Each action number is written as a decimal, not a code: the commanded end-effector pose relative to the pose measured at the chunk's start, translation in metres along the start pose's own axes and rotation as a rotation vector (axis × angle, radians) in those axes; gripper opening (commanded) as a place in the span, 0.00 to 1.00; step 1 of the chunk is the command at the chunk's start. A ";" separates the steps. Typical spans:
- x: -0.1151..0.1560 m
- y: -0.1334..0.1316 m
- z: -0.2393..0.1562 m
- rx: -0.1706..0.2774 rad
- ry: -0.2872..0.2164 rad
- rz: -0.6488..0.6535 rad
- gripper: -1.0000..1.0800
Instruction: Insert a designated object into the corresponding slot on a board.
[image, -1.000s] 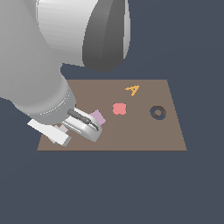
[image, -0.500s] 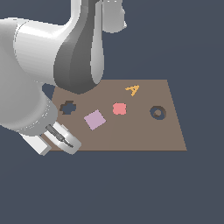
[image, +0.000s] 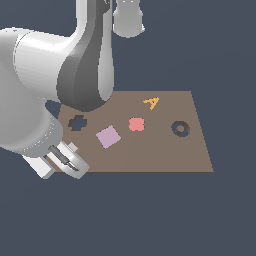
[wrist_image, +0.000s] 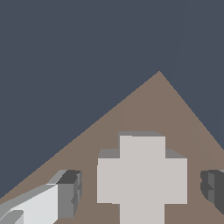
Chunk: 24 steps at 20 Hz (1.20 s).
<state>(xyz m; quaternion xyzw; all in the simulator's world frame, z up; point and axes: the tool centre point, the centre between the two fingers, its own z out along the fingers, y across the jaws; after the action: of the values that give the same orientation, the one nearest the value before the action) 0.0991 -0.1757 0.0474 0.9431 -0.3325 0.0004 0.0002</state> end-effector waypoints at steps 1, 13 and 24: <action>0.000 0.000 0.007 0.000 -0.001 0.001 0.96; 0.000 0.000 0.017 0.000 -0.001 0.003 0.00; -0.002 -0.001 0.017 0.001 -0.001 -0.025 0.00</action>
<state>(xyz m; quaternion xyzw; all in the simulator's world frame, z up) 0.0988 -0.1745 0.0308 0.9456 -0.3252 0.0001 -0.0003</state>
